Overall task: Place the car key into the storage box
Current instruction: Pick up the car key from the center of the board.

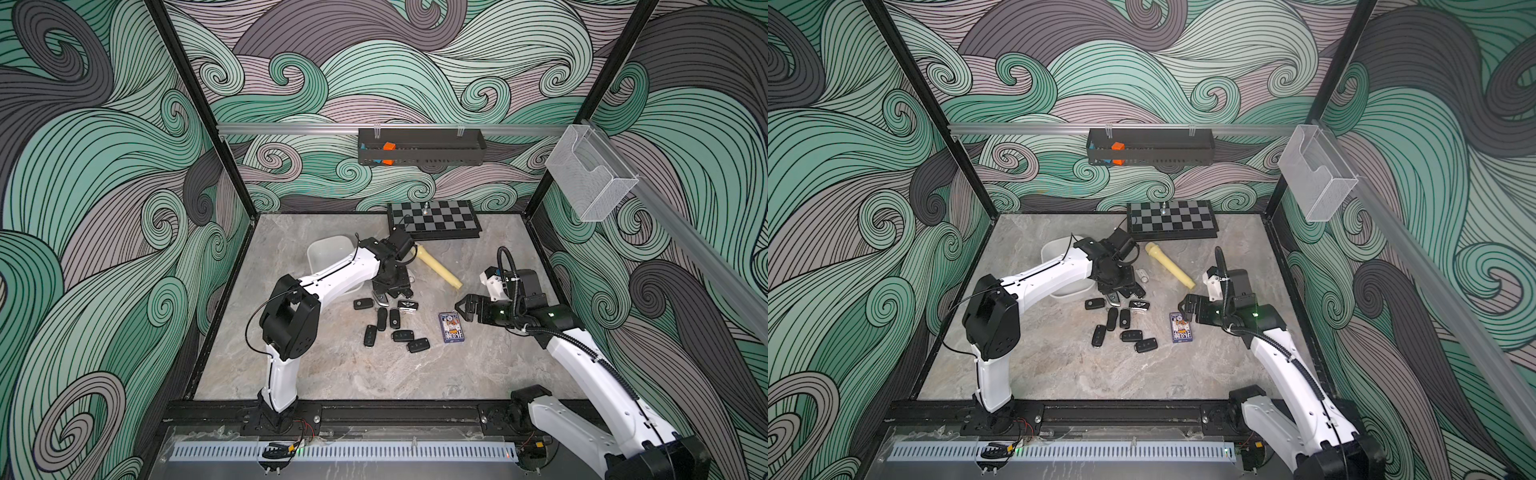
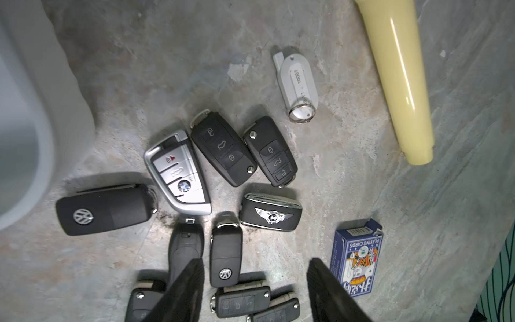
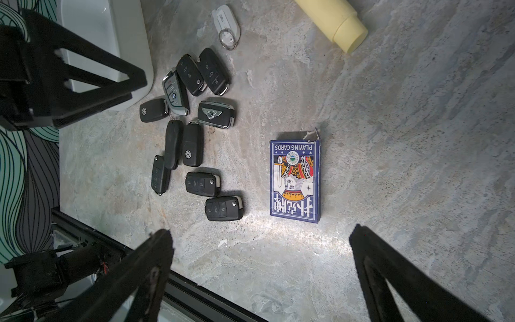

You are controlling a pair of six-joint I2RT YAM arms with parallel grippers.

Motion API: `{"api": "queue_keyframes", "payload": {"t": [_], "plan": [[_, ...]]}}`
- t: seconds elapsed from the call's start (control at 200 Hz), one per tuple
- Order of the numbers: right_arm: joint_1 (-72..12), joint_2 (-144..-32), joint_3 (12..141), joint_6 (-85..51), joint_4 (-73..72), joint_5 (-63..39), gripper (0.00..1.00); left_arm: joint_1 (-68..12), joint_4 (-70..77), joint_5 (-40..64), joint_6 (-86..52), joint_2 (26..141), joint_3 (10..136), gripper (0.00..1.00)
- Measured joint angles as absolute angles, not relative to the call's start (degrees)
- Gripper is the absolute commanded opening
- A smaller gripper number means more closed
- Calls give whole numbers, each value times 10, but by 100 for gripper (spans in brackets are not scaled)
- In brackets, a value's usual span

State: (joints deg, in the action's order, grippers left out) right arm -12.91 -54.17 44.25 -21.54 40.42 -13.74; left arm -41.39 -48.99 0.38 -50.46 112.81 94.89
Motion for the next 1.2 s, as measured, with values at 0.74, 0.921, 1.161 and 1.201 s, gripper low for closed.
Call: {"api": "queue_keyframes", "payload": {"t": [0.74,0.921,1.161,1.201], "plan": [[-129,-525,442,-205,404,-155,99,-422,-530,-38,-595,1270,1042,46],[-129,-524,442,-205,404,-154,99,-422,-550,-47,-597,1287,1042,46],[-129,-524,442,-205,404,-151,99,-415,-560,-55,-596,1289,1046,49],[-129,-525,442,-205,404,-151,99,-412,-561,-56,-596,1290,1047,49]]}}
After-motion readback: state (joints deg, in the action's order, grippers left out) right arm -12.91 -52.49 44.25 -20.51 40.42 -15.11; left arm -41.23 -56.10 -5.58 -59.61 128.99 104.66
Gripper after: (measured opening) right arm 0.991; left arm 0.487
